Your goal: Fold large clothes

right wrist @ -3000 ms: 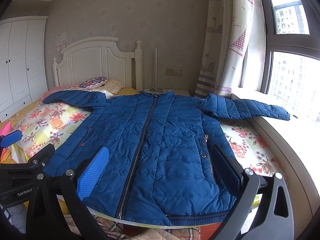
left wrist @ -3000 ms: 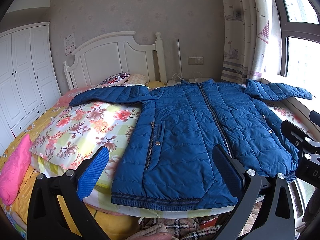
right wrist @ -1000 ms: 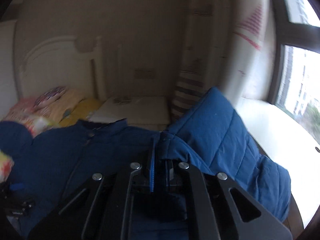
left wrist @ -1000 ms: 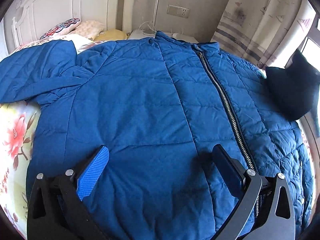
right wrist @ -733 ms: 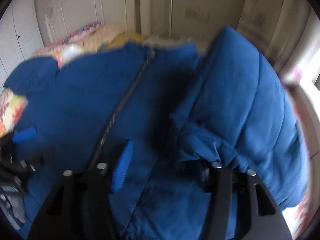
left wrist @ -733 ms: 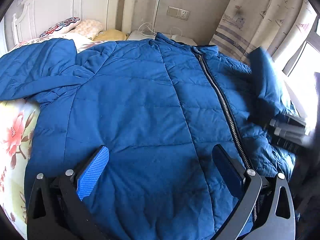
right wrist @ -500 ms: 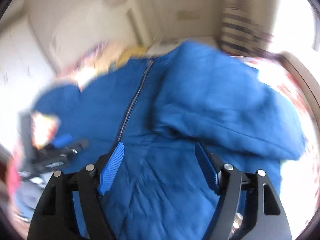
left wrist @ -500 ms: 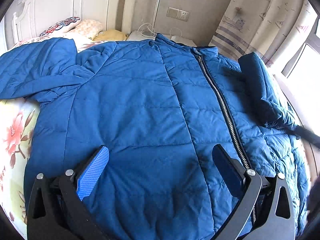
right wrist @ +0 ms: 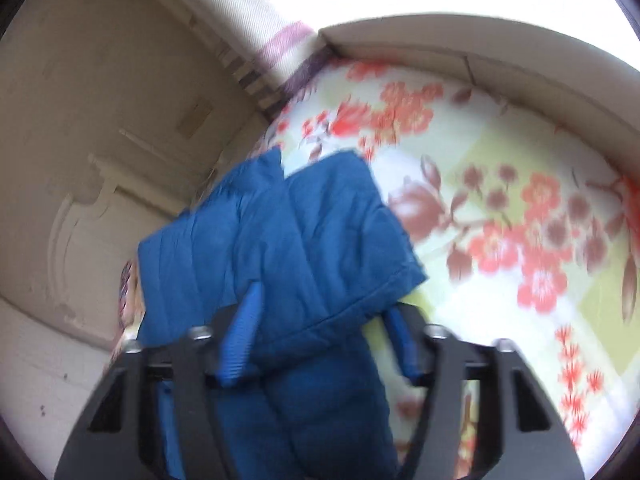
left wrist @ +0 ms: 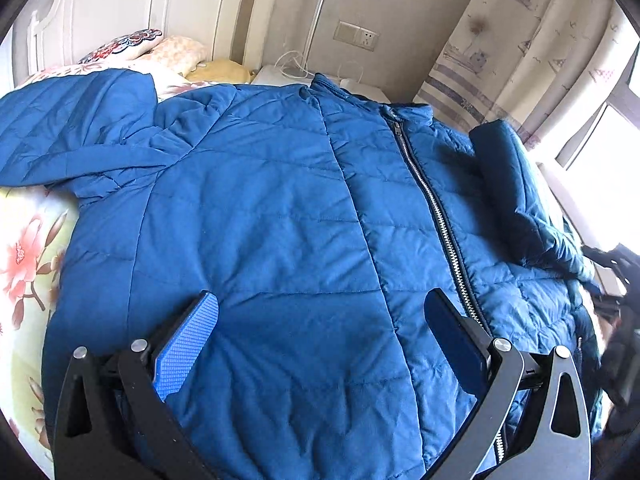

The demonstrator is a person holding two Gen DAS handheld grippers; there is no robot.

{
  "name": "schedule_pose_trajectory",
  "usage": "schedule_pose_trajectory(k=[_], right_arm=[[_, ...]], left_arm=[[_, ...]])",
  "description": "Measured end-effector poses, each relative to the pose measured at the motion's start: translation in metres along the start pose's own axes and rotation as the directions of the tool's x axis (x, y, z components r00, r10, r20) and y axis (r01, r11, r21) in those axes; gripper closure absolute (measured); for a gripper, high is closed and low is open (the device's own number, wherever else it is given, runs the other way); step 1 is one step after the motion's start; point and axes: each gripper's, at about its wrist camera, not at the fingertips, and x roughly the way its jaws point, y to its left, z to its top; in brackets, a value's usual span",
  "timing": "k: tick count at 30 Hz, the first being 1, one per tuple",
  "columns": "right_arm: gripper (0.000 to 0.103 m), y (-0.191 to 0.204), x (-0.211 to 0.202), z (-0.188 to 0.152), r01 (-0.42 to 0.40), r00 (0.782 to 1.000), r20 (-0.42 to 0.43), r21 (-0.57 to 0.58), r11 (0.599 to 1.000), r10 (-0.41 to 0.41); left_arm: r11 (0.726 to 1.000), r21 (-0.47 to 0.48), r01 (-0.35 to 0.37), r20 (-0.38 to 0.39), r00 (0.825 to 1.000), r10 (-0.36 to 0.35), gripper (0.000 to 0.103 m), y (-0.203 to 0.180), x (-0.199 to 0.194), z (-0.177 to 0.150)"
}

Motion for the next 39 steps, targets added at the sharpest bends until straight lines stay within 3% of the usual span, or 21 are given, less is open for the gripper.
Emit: schedule_pose_trajectory(k=[2, 4, 8, 10, 12, 13, 14, 16, 17, 19, 22, 24, 27, 28, 31, 33, 37, 39], right_arm=[[0.085, 0.045, 0.003, -0.003, 0.042, 0.994, 0.109, -0.116, 0.992, -0.029], [0.087, 0.089, -0.006, -0.006, 0.057, 0.983, 0.182, -0.249, 0.967, -0.011], [0.087, 0.210, -0.020, -0.045, 0.049, 0.959, 0.252, -0.609, 0.792, 0.134], [0.084, 0.271, -0.017, -0.079, -0.008, 0.954, 0.190, -0.757, 0.654, 0.232], [0.064, 0.312, -0.017, -0.110, -0.136, 0.951, 0.045, -0.828, 0.545, 0.305], [0.040, 0.328, -0.012, -0.123, -0.219, 0.943, -0.056, -0.848, 0.483, 0.328], [0.034, 0.345, -0.006, -0.137, -0.267, 0.937, -0.131, -0.866, 0.422, 0.324], [0.034, 0.357, -0.004, -0.150, -0.282, 0.931, -0.159, -0.885, 0.370, 0.328], [0.034, 0.357, -0.006, -0.150, -0.303, 0.922, -0.174, -0.881, 0.365, 0.345], [0.034, 0.346, -0.012, -0.139, -0.326, 0.911, -0.175, -0.859, 0.394, 0.372], [0.034, 0.305, -0.016, -0.106, -0.248, 0.939, -0.086, -0.840, 0.482, 0.334], [0.034, 0.261, -0.002, -0.075, -0.116, 0.979, 0.006, -0.804, 0.584, 0.202], [0.036, 0.195, 0.032, -0.042, 0.013, 0.999, 0.033, -0.699, 0.715, 0.014], [0.036, 0.170, 0.041, -0.033, 0.058, 0.998, 0.040, -0.672, 0.738, -0.043], [0.043, 0.114, 0.073, -0.020, 0.184, 0.980, 0.061, -0.629, 0.755, -0.188], [0.048, 0.095, 0.085, -0.015, 0.130, 0.989, 0.010, -0.552, 0.823, -0.149], [0.046, 0.090, 0.092, -0.012, 0.125, 0.990, 0.016, -0.535, 0.835, -0.138], [0.046, 0.089, 0.095, -0.011, 0.100, 0.994, 0.007, -0.517, 0.850, -0.112]], left_arm=[[1.000, -0.006, 0.004, 0.002, 1.000, -0.004, 0.004, 0.001, 0.000, 0.000], [1.000, -0.009, 0.008, 0.007, 1.000, -0.008, 0.004, 0.002, -0.001, 0.000], [0.998, -0.050, 0.044, 0.021, 0.999, -0.043, 0.004, 0.010, -0.004, 0.001], [0.996, -0.068, 0.064, 0.026, 0.998, -0.062, 0.004, 0.013, -0.005, 0.001], [0.995, -0.074, 0.072, 0.030, 0.997, -0.070, 0.004, 0.015, -0.006, 0.001], [0.995, -0.074, 0.074, 0.032, 0.997, -0.071, 0.004, 0.014, -0.007, 0.001], [0.994, -0.075, 0.075, 0.034, 0.997, -0.072, 0.004, 0.015, -0.007, 0.001], [0.994, -0.077, 0.079, 0.035, 0.996, -0.076, 0.004, 0.015, -0.007, 0.001], [0.994, -0.079, 0.081, 0.036, 0.996, -0.078, 0.004, 0.015, -0.007, 0.001], [0.993, -0.082, 0.084, 0.036, 0.996, -0.081, 0.004, 0.016, -0.007, 0.001], [0.992, -0.089, 0.093, 0.036, 0.995, -0.090, 0.004, 0.018, -0.008, 0.000], [0.989, -0.100, 0.107, 0.040, 0.994, -0.104, 0.004, 0.023, -0.009, 0.000], [0.983, -0.125, 0.131, 0.048, 0.991, -0.126, 0.004, 0.030, -0.011, 0.001], [0.981, -0.143, 0.133, 0.060, 0.990, -0.126, 0.004, 0.033, -0.014, 0.001], [0.973, -0.183, 0.141, 0.082, 0.988, -0.128, 0.004, 0.042, -0.018, 0.001], [0.969, -0.209, 0.133, 0.112, 0.987, -0.111, 0.004, 0.046, -0.024, 0.001], [0.952, -0.283, 0.117, 0.195, 0.979, -0.063, 0.004, 0.065, -0.043, 0.007], [0.926, -0.358, 0.117, 0.217, 0.975, -0.039, 0.004, 0.082, -0.050, 0.015]])
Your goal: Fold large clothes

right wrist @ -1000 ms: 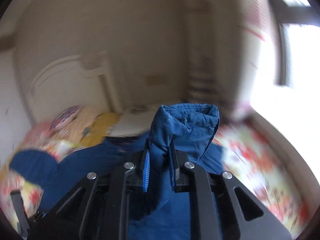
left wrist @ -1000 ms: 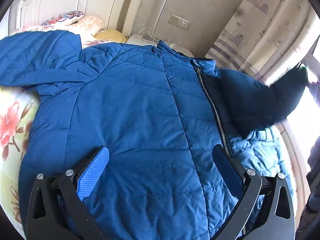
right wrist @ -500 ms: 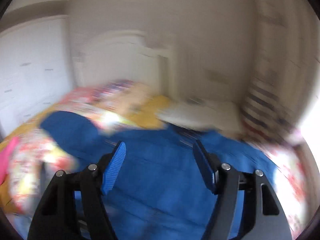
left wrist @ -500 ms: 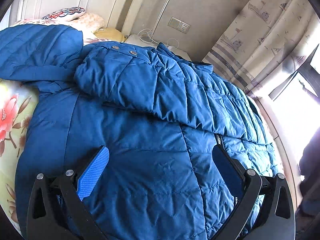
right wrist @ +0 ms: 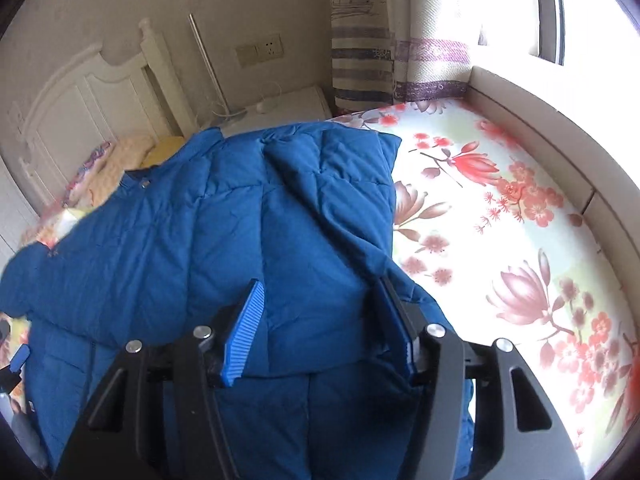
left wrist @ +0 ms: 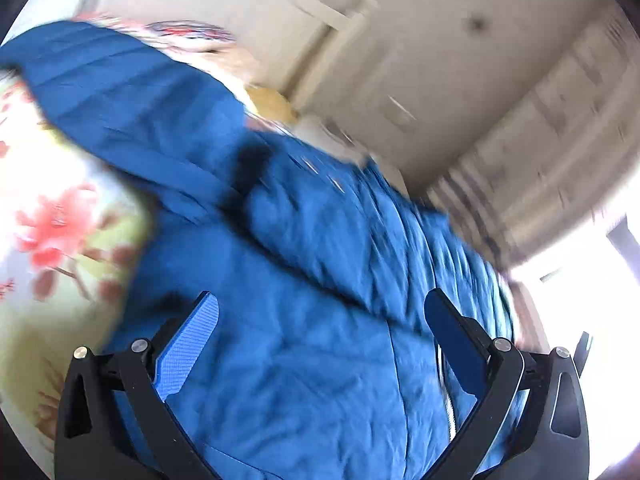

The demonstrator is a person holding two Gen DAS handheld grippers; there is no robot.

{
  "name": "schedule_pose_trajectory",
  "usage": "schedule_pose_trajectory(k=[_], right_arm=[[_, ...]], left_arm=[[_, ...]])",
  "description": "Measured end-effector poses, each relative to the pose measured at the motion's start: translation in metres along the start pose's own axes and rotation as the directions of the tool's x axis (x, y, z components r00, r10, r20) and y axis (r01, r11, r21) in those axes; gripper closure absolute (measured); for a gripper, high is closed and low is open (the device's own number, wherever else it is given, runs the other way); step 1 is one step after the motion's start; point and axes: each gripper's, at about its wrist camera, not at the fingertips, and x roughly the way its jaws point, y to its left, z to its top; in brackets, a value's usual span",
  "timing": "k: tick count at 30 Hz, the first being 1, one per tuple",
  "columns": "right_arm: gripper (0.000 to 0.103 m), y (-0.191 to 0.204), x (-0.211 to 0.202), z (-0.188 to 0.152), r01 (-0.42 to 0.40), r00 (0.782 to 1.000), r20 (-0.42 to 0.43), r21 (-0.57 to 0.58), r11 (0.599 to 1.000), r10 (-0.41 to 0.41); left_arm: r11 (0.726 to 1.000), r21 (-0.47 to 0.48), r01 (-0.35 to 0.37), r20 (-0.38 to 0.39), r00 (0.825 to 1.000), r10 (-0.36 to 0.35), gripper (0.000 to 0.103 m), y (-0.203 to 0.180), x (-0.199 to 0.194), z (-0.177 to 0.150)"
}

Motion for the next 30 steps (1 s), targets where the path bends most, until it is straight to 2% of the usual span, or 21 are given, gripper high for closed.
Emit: schedule_pose_trajectory(k=[2, 4, 7, 8, 11, 13, 14, 15, 19, 22, 24, 26, 27, 29, 30], right_arm=[[0.046, -0.010, 0.001, 0.000, -0.033, 0.999, 0.006, 0.026, 0.999, 0.033], [0.046, -0.006, 0.000, 0.004, -0.045, 0.999, 0.010, 0.035, 0.998, 0.045], [0.046, 0.001, -0.006, 0.004, -0.047, 0.999, 0.014, 0.035, 0.998, 0.046], [0.046, 0.001, -0.008, 0.004, -0.048, 0.999, 0.015, 0.035, 0.998, 0.047], [0.046, 0.000, -0.007, 0.003, -0.054, 0.998, 0.016, 0.040, 0.998, 0.054], [0.046, 0.001, -0.011, 0.001, -0.058, 0.998, 0.019, 0.045, 0.997, 0.057], [0.046, 0.001, -0.010, 0.001, -0.059, 0.998, 0.019, 0.046, 0.997, 0.059], [0.046, 0.001, -0.010, 0.001, -0.060, 0.998, 0.019, 0.046, 0.997, 0.059], [0.046, 0.002, -0.011, 0.001, -0.063, 0.998, 0.020, 0.051, 0.997, 0.062], [0.046, 0.002, -0.010, 0.001, -0.062, 0.998, 0.022, 0.053, 0.997, 0.061], [0.046, 0.002, -0.009, 0.002, -0.062, 0.998, 0.022, 0.053, 0.997, 0.061], [0.046, 0.003, -0.010, 0.001, -0.057, 0.998, 0.027, 0.052, 0.997, 0.056], [0.046, 0.004, -0.011, 0.001, -0.055, 0.998, 0.034, 0.050, 0.997, 0.053], [0.046, 0.005, -0.015, 0.000, -0.057, 0.997, 0.052, 0.049, 0.997, 0.054], [0.046, 0.005, -0.015, 0.000, -0.058, 0.997, 0.054, 0.050, 0.997, 0.055]], left_arm=[[0.996, -0.088, -0.013, -0.020, 1.000, 0.011, 0.004, 0.013, 0.003, 0.018], [0.992, -0.117, -0.038, -0.055, 0.998, 0.032, 0.004, 0.018, 0.013, 0.036], [0.992, -0.106, -0.074, -0.139, 0.988, 0.059, 0.007, 0.021, 0.039, 0.049], [0.991, -0.096, -0.094, -0.151, 0.985, 0.078, 0.013, 0.020, 0.048, 0.049], [0.991, -0.026, -0.135, -0.130, 0.983, 0.130, 0.019, 0.009, 0.061, 0.046], [0.974, 0.033, -0.225, -0.093, 0.969, 0.227, 0.049, 0.003, 0.060, 0.039], [0.963, 0.051, -0.265, -0.071, 0.961, 0.268, 0.073, 0.002, 0.055, 0.037], [0.975, 0.055, -0.215, -0.066, 0.974, 0.218, 0.088, 0.000, 0.050, 0.033], [0.972, 0.117, -0.205, 0.006, 0.979, 0.206, 0.088, -0.023, 0.013, 0.022], [0.973, 0.132, -0.191, -0.020, 0.981, 0.195, 0.088, -0.028, 0.009, 0.018], [0.966, 0.116, -0.230, -0.049, 0.970, 0.237, 0.087, -0.018, 0.012, 0.019], [0.968, 0.098, -0.231, -0.119, 0.963, 0.242, 0.087, -0.005, 0.028, 0.020], [0.975, 0.074, -0.209, -0.136, 0.967, 0.217, 0.087, 0.002, 0.026, 0.019], [0.981, 0.050, -0.188, -0.123, 0.973, 0.193, 0.087, 0.007, 0.015, 0.019], [0.979, 0.043, -0.199, -0.090, 0.975, 0.203, 0.087, 0.010, 0.004, 0.022]])
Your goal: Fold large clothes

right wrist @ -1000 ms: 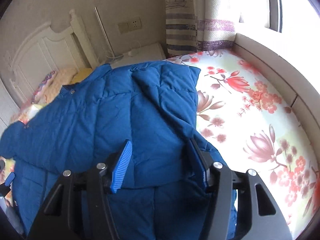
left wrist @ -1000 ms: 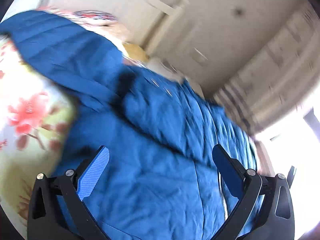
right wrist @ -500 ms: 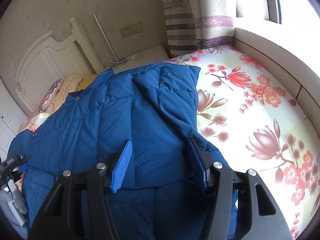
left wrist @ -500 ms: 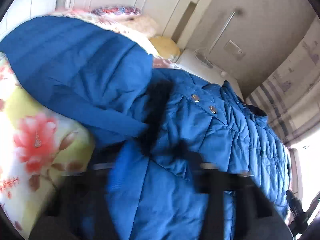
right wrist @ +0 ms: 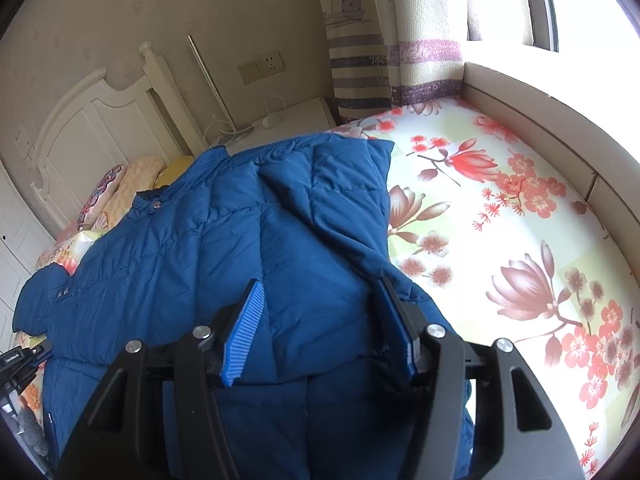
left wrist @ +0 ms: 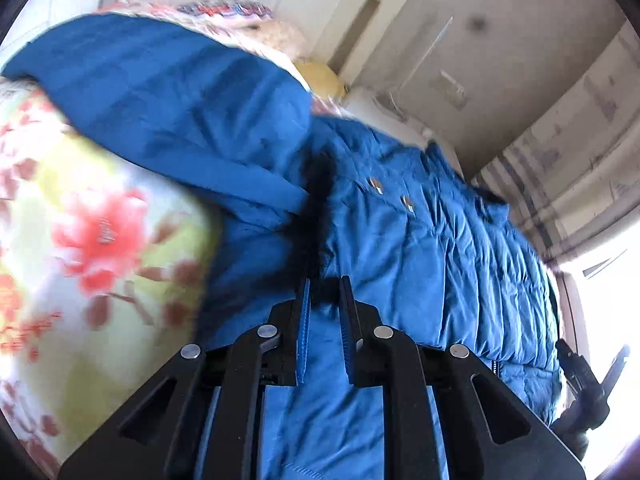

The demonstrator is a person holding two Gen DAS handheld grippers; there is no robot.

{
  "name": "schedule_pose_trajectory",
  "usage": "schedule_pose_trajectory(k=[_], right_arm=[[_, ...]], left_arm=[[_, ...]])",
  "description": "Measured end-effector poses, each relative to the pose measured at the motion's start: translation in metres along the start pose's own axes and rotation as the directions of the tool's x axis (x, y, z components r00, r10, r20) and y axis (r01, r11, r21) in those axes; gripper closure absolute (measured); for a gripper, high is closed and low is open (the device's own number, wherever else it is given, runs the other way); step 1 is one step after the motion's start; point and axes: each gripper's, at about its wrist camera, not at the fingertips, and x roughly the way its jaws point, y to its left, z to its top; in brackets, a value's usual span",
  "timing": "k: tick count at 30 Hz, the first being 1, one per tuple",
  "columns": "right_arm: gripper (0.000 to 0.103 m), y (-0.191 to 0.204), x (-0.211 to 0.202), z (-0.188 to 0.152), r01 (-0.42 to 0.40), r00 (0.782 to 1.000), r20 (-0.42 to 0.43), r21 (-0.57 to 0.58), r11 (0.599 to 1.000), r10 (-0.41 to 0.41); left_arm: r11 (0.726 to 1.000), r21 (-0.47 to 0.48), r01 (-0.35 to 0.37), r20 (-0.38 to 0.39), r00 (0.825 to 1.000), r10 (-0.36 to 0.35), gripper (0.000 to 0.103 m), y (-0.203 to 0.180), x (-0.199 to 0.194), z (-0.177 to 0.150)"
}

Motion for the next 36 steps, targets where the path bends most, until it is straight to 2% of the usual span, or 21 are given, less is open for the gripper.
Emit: schedule_pose_trajectory(k=[3, 5, 6, 8, 9, 10, 13, 18, 19, 20, 21, 22, 23, 24, 25, 27, 29, 30, 31, 33, 36], right_arm=[[0.045, 0.001, 0.001, 0.000, 0.001, 1.000, -0.004, -0.002, 1.000, -0.001], [0.045, 0.001, -0.001, -0.001, 0.001, 1.000, -0.004, -0.004, 1.000, -0.001], [0.044, 0.001, -0.002, -0.002, 0.001, 1.000, -0.005, -0.004, 1.000, -0.001], [0.044, 0.001, -0.003, -0.003, 0.003, 1.000, -0.008, -0.005, 1.000, -0.003], [0.044, 0.002, -0.003, -0.003, 0.005, 1.000, -0.009, -0.007, 1.000, -0.005], [0.044, 0.002, -0.003, -0.003, 0.006, 1.000, -0.011, -0.008, 1.000, -0.006], [0.043, 0.003, -0.003, -0.002, 0.009, 1.000, -0.016, -0.013, 1.000, -0.009], [0.042, 0.004, -0.003, -0.001, 0.011, 1.000, -0.021, -0.017, 1.000, -0.011], [0.042, 0.004, -0.003, -0.001, 0.011, 1.000, -0.021, -0.017, 1.000, -0.011], [0.042, 0.004, -0.003, -0.001, 0.010, 1.000, -0.022, -0.017, 1.000, -0.011], [0.041, 0.004, -0.002, -0.001, 0.009, 1.000, -0.023, -0.016, 1.000, -0.009], [0.041, 0.004, -0.002, -0.001, 0.007, 1.000, -0.025, -0.016, 1.000, -0.007], [0.040, 0.003, -0.002, -0.001, 0.006, 1.000, -0.026, -0.016, 1.000, -0.006], [0.040, 0.004, -0.001, -0.001, 0.004, 1.000, -0.027, -0.017, 1.000, -0.004], [0.039, 0.003, -0.001, 0.000, 0.003, 1.000, -0.028, -0.018, 1.000, -0.003], [0.039, 0.003, -0.001, 0.000, 0.001, 1.000, -0.028, -0.019, 1.000, -0.002], [0.039, 0.003, -0.001, 0.000, 0.001, 1.000, -0.028, -0.018, 1.000, -0.002], [0.039, 0.003, -0.001, 0.000, 0.001, 1.000, -0.028, -0.018, 1.000, -0.001], [0.039, 0.003, -0.001, 0.000, 0.002, 1.000, -0.027, -0.018, 1.000, -0.002], [0.039, 0.003, -0.001, 0.000, -0.001, 1.000, -0.027, -0.016, 1.000, 0.001], [0.039, 0.003, -0.001, 0.000, -0.009, 1.000, -0.026, -0.009, 1.000, 0.009]], left_arm=[[0.996, -0.086, -0.031, 0.065, 0.997, 0.037, 0.086, 0.030, -0.023, 0.008], [0.979, -0.202, 0.003, 0.103, 0.994, 0.018, 0.079, 0.070, -0.036, 0.020], [0.962, -0.273, 0.015, 0.128, 0.992, 0.020, 0.049, 0.096, -0.042, 0.028], [0.918, -0.392, 0.059, 0.206, 0.978, 0.025, 0.005, 0.137, -0.054, 0.036], [0.888, -0.444, 0.118, 0.281, 0.960, 0.013, 0.004, 0.157, -0.061, 0.039], [0.867, -0.478, 0.140, 0.312, 0.950, 0.019, 0.004, 0.177, -0.066, 0.047], [0.852, -0.496, 0.166, 0.322, 0.947, 0.004, 0.004, 0.206, -0.068, 0.079], [0.851, -0.513, 0.109, 0.296, 0.953, 0.056, 0.004, 0.234, -0.053, 0.128], [0.851, -0.516, 0.094, 0.290, 0.955, 0.070, 0.005, 0.237, -0.048, 0.137], [0.854, -0.514, 0.086, 0.282, 0.957, 0.074, 0.016, 0.237, -0.045, 0.142], [0.857, -0.508, 0.093, 0.276, 0.959, 0.059, 0.050, 0.235, -0.043, 0.146], [0.856, -0.503, 0.120, 0.265, 0.964, 0.021, 0.069, 0.232, -0.040, 0.150], [0.856, -0.507, 0.098, 0.251, 0.967, 0.037, 0.084, 0.225, -0.041, 0.151], [0.874, -0.482, 0.059, 0.265, 0.961, 0.081, 0.097, 0.212, -0.048, 0.152], [0.917, -0.398, 0.035, 0.321, 0.941, 0.104, 0.098, 0.184, -0.061, 0.152], [0.963, -0.269, 0.012, 0.387, 0.917, 0.097, 0.098, 0.140, -0.075, 0.152], [0.995, -0.103, 0.018, 0.430, 0.902, 0.028, 0.098, 0.076, -0.088, 0.145], [0.999, 0.004, 0.041, 0.436, 0.899, -0.039, 0.098, 0.036, -0.092, 0.138], [0.996, 0.073, 0.057, 0.428, 0.900, -0.082, 0.098, 0.010, -0.093, 0.132], [0.962, 0.248, 0.111, 0.375, 0.905, -0.201, 0.098, -0.057, -0.090, 0.106], [0.871, 0.457, 0.177, 0.231, 0.923, -0.309, 0.098, -0.140, -0.068, 0.055]])
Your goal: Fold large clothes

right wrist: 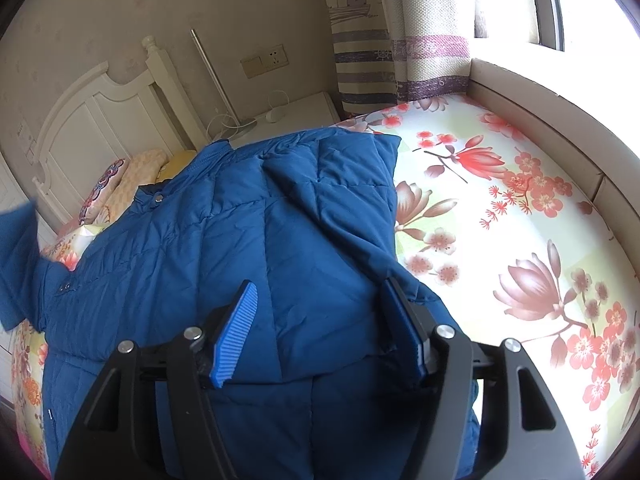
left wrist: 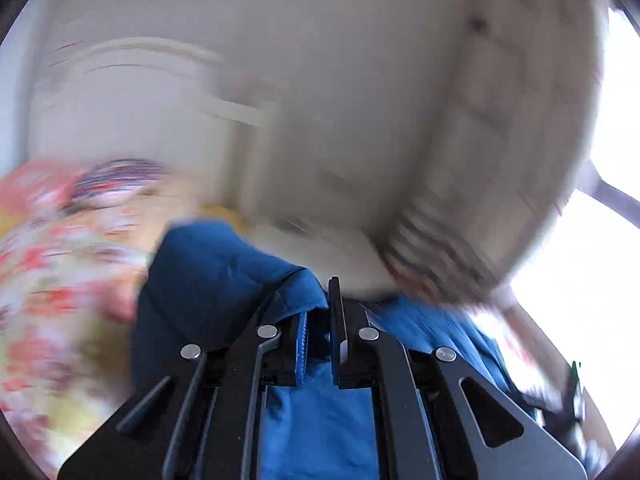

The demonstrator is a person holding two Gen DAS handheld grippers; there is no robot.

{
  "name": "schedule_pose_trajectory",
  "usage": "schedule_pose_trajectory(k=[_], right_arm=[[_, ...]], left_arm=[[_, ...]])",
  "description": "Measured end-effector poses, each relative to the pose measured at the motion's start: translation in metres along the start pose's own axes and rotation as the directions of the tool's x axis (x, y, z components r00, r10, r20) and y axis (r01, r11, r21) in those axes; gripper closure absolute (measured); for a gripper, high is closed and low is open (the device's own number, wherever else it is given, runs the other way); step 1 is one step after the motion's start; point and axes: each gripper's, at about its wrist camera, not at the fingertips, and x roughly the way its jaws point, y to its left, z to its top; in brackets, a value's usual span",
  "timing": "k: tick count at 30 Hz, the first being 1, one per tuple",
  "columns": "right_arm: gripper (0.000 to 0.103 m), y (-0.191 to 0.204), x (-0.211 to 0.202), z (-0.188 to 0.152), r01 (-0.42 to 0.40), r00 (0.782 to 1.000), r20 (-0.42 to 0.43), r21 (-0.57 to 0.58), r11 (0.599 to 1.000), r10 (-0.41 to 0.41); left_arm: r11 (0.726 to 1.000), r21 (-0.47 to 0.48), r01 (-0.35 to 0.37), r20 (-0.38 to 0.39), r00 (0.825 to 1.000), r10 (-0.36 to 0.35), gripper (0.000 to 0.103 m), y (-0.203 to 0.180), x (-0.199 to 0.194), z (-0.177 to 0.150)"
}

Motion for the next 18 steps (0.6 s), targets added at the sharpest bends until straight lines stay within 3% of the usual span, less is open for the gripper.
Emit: schedule_pose_trajectory(k=[2, 4, 6, 7, 9, 11, 13, 15, 16, 17, 18], right_arm=[[0.039, -0.001, 0.000, 0.001, -0.005, 1.000, 0.000, 0.003, 1.000, 0.005], [0.039, -0.002, 0.000, 0.001, -0.011, 1.000, 0.001, 0.006, 1.000, 0.011], [0.039, -0.004, 0.000, 0.001, -0.018, 1.000, 0.001, 0.013, 1.000, 0.018], [0.039, -0.005, 0.001, 0.001, -0.023, 1.000, 0.002, 0.017, 1.000, 0.023], [0.039, -0.006, 0.001, 0.001, -0.031, 1.000, 0.003, 0.022, 0.999, 0.030], [0.038, -0.007, 0.001, 0.002, -0.039, 0.999, 0.004, 0.027, 0.999, 0.039], [0.038, -0.009, 0.001, 0.002, -0.047, 0.999, 0.003, 0.033, 0.998, 0.047], [0.038, -0.009, 0.001, 0.001, -0.053, 0.999, 0.004, 0.038, 0.998, 0.053], [0.038, -0.010, 0.001, 0.001, -0.055, 0.998, 0.005, 0.039, 0.998, 0.055], [0.038, -0.010, 0.001, 0.001, -0.056, 0.998, 0.005, 0.039, 0.998, 0.056], [0.038, -0.010, 0.001, 0.001, -0.056, 0.998, 0.005, 0.039, 0.998, 0.056]], left_arm=[[0.989, 0.140, 0.049, -0.104, 0.994, -0.034, 0.098, -0.062, 0.036, -0.034], [0.975, 0.209, 0.077, -0.230, 0.973, -0.028, 0.098, -0.098, 0.073, -0.070], [0.964, 0.257, 0.065, -0.385, 0.922, 0.040, 0.098, -0.117, 0.114, -0.112], [0.955, 0.292, 0.045, -0.396, 0.915, 0.078, 0.097, -0.120, 0.120, -0.130], [0.932, 0.362, 0.023, -0.373, 0.920, 0.122, 0.096, -0.126, 0.125, -0.143], [0.934, 0.352, 0.061, -0.402, 0.911, 0.092, 0.092, -0.125, 0.122, -0.140], [0.919, 0.388, 0.068, -0.415, 0.903, 0.109, 0.091, -0.126, 0.118, -0.139], [0.869, 0.492, 0.050, -0.391, 0.905, 0.169, 0.088, -0.142, 0.105, -0.141], [0.826, 0.563, 0.024, -0.347, 0.914, 0.209, 0.085, -0.153, 0.097, -0.144], [0.795, 0.606, 0.018, -0.312, 0.925, 0.216, 0.072, -0.162, 0.089, -0.144], [0.788, 0.615, 0.040, -0.303, 0.934, 0.189, 0.035, -0.166, 0.079, -0.145]])
